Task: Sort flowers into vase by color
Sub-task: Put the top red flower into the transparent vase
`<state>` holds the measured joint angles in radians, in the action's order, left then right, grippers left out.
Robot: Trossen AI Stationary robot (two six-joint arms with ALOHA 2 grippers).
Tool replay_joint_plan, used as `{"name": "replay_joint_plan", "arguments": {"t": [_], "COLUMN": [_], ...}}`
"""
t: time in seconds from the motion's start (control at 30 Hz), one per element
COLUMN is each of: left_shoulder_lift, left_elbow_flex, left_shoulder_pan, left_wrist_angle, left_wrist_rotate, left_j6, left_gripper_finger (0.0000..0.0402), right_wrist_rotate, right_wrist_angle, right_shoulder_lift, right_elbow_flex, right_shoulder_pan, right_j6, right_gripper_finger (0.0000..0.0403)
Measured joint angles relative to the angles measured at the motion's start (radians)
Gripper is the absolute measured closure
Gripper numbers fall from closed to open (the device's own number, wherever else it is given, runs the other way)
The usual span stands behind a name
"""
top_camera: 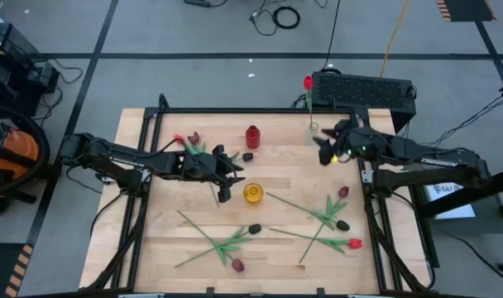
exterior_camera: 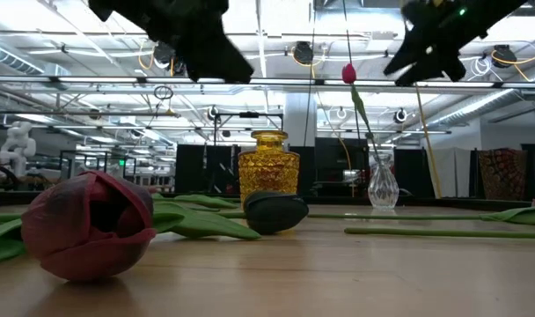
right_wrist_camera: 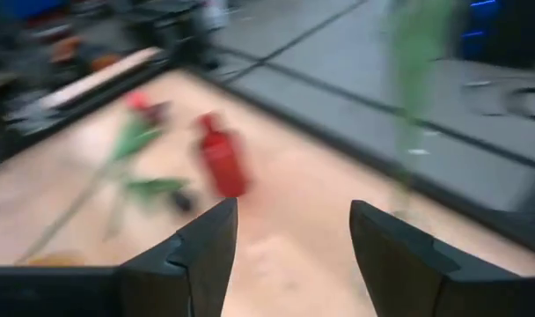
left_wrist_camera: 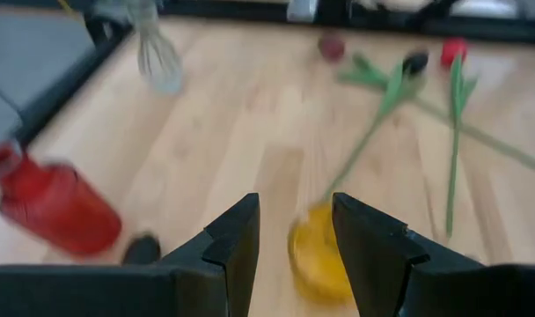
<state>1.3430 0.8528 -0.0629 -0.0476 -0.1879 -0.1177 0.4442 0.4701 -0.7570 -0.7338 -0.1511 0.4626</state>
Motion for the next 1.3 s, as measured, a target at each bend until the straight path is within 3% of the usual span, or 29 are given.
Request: {"name": "replay_joint_plan", "arguments": {"t": [0.23,0.43,0.7,0.93,1.13,1.3], "left_shoulder_lift": [-0.005,-0.005,0.002,0.016,0.025,0.025], "left_elbow_flex": [0.000,0.000,0.000,-0.004,-0.098,-0.167], "left_shoulder_pan": [-0.007,-0.007,-0.008,-0.012,-0.006,0.032], "left_wrist_angle": [-0.254,-0.417,-0.495,-0.584,-0.599,-0.601], "left_wrist_rotate": [0.000,-0.008,-0.157,-0.211,-0.307,-0.330], "left_j6": [-0.085,-0.220,-0.371,-0.548,-0.588,-0.687], "left_gripper_finger": [0.0252,0.0252,0.0252,0.0252,0.0252,0.0252], "right_wrist_rotate": [-0.003,-0.009,-0.098,-0.111,-0.111,-0.111], "right_wrist_angle": [-0.026,-0.056,-0.068,-0.070,-0.070,-0.070], "right_shoulder_lift": [-0.041,-0.069,-0.070,-0.070,-0.070,-0.070], "right_elbow_flex": [0.000,0.000,0.000,0.000,0.000,0.001], "right_shoulder_pan": [0.251,0.347,0.370,0.369,0.369,0.369], "right_j6": [0.033,0.047,0.060,0.049,0.049,0.049], "right_gripper_finger": [0.0191,0.0191,0.0190,0.0190,0.0190,0.0190]}}
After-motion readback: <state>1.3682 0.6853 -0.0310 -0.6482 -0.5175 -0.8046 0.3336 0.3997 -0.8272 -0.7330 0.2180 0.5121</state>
